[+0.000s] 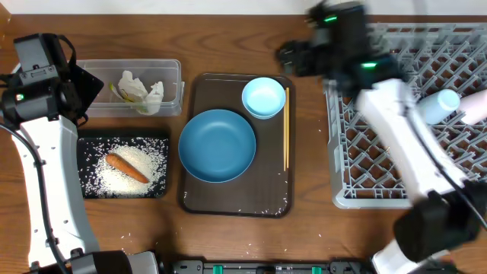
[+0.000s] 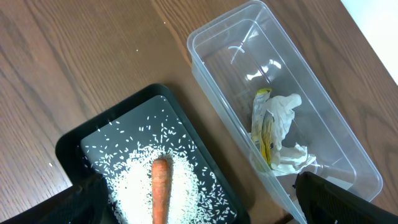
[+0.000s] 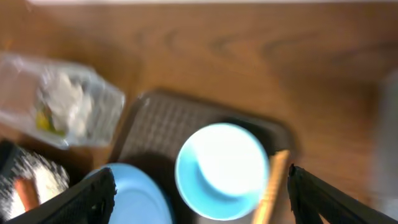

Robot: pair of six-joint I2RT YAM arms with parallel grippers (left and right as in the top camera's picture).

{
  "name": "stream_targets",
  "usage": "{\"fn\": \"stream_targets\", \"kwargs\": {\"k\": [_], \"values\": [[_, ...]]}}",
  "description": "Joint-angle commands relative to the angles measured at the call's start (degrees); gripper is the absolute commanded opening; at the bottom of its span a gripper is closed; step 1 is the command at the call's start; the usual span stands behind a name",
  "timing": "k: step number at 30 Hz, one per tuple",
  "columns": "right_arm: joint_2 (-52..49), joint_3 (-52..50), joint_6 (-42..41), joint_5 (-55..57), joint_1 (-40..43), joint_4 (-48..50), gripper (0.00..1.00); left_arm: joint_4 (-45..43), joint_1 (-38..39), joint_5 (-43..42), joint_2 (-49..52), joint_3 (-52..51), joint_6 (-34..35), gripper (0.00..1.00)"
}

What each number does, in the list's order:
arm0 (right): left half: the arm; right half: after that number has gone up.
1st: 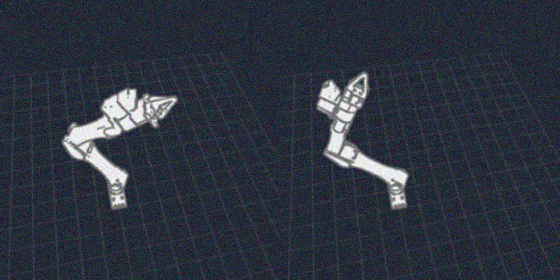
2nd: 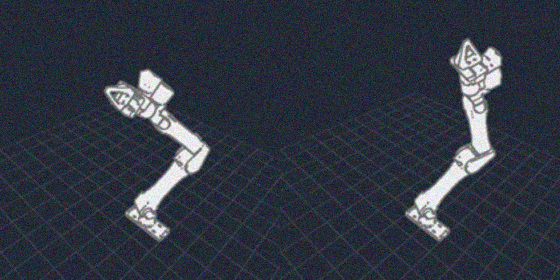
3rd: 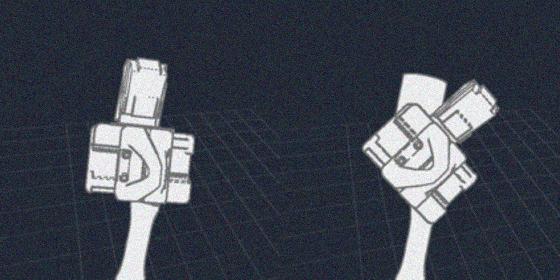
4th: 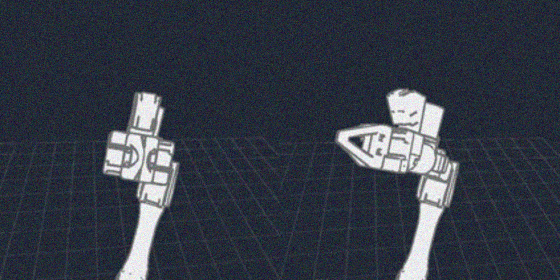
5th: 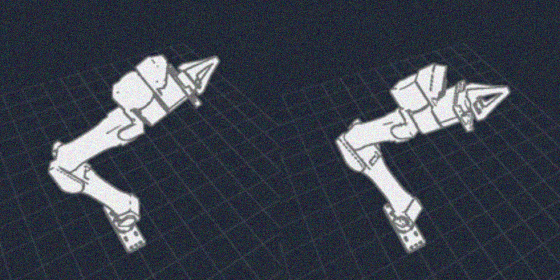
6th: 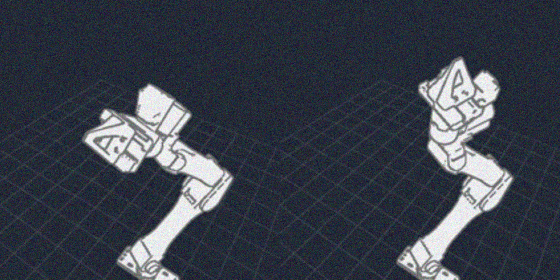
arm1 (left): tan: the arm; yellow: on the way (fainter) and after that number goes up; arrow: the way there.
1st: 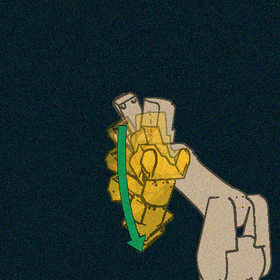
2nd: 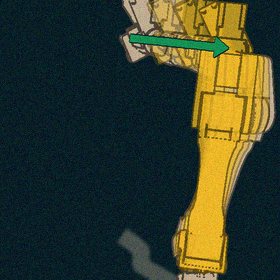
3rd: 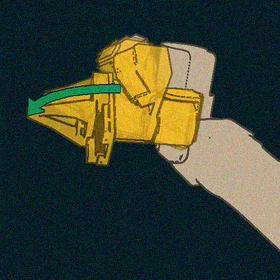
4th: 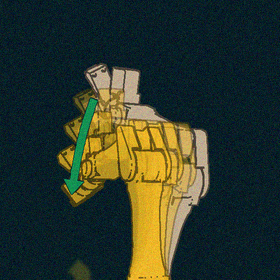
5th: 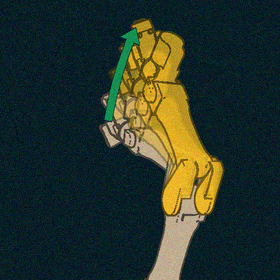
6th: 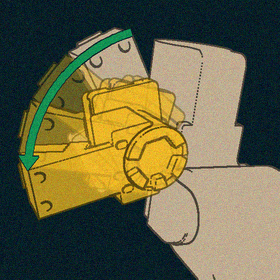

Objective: Sort waste into correct bins and load items into the dishwasher rack
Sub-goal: 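Reach the right gripper to the light blue bowl and grasp its rim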

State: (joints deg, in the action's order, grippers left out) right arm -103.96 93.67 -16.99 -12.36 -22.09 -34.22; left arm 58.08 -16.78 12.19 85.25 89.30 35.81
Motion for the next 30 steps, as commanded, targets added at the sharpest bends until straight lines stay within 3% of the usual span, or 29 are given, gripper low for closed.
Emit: {"fn": "stream_targets", "kwargs": {"k": [1,7,10,13,25,30], "values": [[-5.81,-0.04,-2.38,10.32,-6.27,1.42,0.84,0.13,-0.24,0.33,0.26,0.39,0.07,0.98],[-13.7,-0.04,-3.96,19.12,-13.92,5.62,0.77,0.13,-0.24,0.33,0.26,0.39,0.07,0.98],[-15.93,-0.04,-7.3,24.5,-16.33,5.92,0.66,0.13,-0.24,0.33,0.26,0.39,0.07,0.98],[-17.55,-0.04,-9.29,26.23,-17.35,6.38,0.63,0.13,-0.24,0.33,0.26,0.39,0.07,0.98],[-22.75,-0.04,-11.72,28.0,-16.87,6.67,0.58,0.13,-0.24,0.33,0.26,0.39,0.07,0.98],[-22.71,0.02,-11.72,28.0,-16.87,8.24,0.31,0.13,-0.24,0.33,0.26,0.39,0.07,0.98]]}}
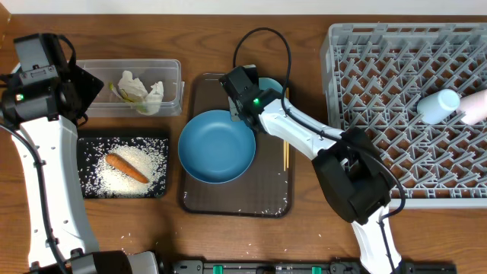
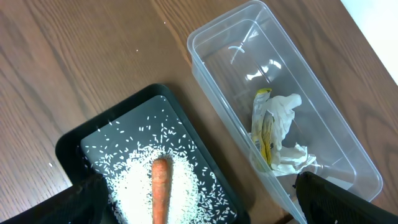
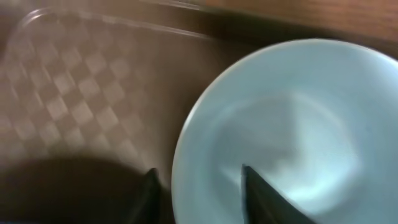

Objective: Sort waste into correct bins and load items into the dishwasher rack
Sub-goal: 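Reach the right gripper to the light blue bowl and grasp its rim, then carry the bowl to the rack and set it upside down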

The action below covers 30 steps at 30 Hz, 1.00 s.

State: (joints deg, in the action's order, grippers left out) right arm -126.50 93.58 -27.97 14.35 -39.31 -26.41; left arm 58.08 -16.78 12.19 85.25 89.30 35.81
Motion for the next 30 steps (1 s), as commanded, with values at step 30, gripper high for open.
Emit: {"fn": "stream_targets", "kwargs": {"k": [30], "values": [[16.92,18.56,15.58,-40.26,36.04,-13.64,0.01,0.13,-0.24,0.33,0.26,0.39,0.07,0.98]]}}
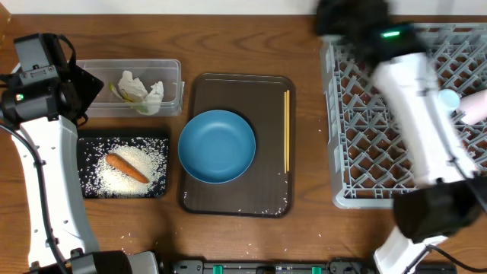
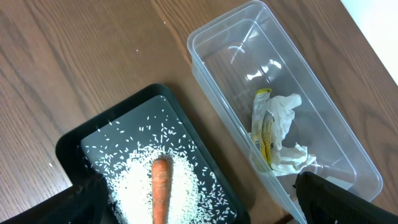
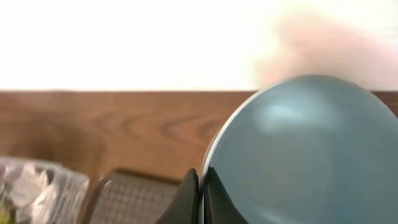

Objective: Sort waste into correct bins and load items into the dishwasher rack
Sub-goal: 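Carry the bowl to the rack and set it upside down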

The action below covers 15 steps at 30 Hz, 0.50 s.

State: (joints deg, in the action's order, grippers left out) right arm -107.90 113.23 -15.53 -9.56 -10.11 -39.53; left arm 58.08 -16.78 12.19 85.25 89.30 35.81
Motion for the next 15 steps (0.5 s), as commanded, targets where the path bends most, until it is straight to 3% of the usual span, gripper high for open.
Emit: {"fn": "stream_targets", "kwargs": {"k": [1,5,15], "values": [[-2.14,-1.49,3.17,-20.72,9.68,-0.15,0.01,0.13,-0.24,0.33,0.26,0.39,0.07,0.98],[-5.7,-2.51,3.17,-36.3,19.74,2.45,0.01,0.13,-0.24,0.33,0.26,0.39,0.07,0.98],[-16.02,-2.54,2.25,-47.36,30.23,3.21,0.01,0.13,-0.24,0.33,0.26,0.39,0.07,0.98]]}}
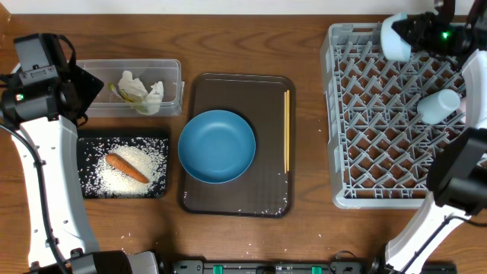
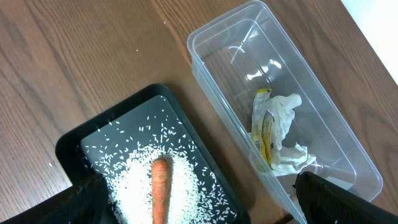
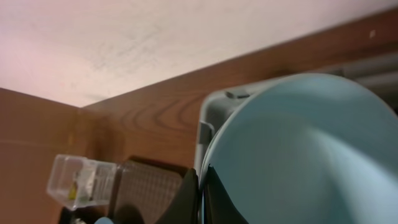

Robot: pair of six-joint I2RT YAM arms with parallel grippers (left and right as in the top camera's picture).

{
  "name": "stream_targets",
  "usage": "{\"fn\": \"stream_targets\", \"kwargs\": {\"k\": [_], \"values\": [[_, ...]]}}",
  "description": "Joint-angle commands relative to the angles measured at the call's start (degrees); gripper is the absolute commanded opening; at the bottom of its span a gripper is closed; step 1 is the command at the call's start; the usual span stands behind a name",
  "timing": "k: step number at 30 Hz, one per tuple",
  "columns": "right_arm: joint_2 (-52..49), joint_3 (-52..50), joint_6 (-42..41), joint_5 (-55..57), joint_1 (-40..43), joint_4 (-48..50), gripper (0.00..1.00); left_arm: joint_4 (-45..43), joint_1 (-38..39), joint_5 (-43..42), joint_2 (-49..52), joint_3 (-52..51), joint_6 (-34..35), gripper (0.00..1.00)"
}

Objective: Sort waste into correct bins and load items into the dishwasher rack
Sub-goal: 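Carry the bowl to the rack and set it upside down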

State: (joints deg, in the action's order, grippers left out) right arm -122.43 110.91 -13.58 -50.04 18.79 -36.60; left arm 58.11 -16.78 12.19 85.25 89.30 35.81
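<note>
My right gripper (image 1: 411,32) is shut on the rim of a small light-blue bowl (image 1: 393,36), held on edge over the far edge of the grey dishwasher rack (image 1: 380,152). In the right wrist view the bowl (image 3: 298,155) fills the frame, and the right gripper (image 3: 200,186) pinches its rim. A larger blue plate (image 1: 217,144) and chopsticks (image 1: 286,129) lie on the brown tray (image 1: 236,205). My left gripper (image 2: 193,208) hangs open above the clear bin (image 2: 292,124) and the black tray (image 2: 124,155).
The clear bin (image 1: 171,72) holds crumpled paper waste (image 1: 141,90). The black tray (image 1: 87,186) carries rice and a carrot (image 1: 125,169). A white cup (image 1: 437,105) and a pink item (image 1: 475,106) lie in the rack at right.
The right gripper has moved to the right with the bowl, from above the rack's far left corner to its far edge further right. The left arm has not moved.
The bowl first stood on the brown tray while my right arm was above the tray's far right corner. Then the right fingers were astride the bowl's rim. Later the bowl was off the tray in the gripper, and now it is over the rack.
</note>
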Motion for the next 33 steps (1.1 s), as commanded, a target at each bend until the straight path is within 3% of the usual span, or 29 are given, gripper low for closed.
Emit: {"fn": "stream_targets", "kwargs": {"k": [1,12,18,33], "values": [[-2.21,-0.2,0.09,-7.21,2.16,0.52,0.01,0.11,-0.24,0.33,0.26,0.39,0.07,0.98],[-2.89,-0.22,-2.67,-8.85,6.43,0.66,0.01,0.11,-0.24,0.33,0.26,0.39,0.07,0.98],[-2.95,-0.22,-4.9,-18.21,5.99,5.03,0.01,0.11,-0.24,0.33,0.26,0.39,0.07,0.98],[-7.06,-0.33,-5.7,-15.61,4.85,4.28,0.01,0.11,-0.24,0.33,0.26,0.39,0.07,0.98]]}}
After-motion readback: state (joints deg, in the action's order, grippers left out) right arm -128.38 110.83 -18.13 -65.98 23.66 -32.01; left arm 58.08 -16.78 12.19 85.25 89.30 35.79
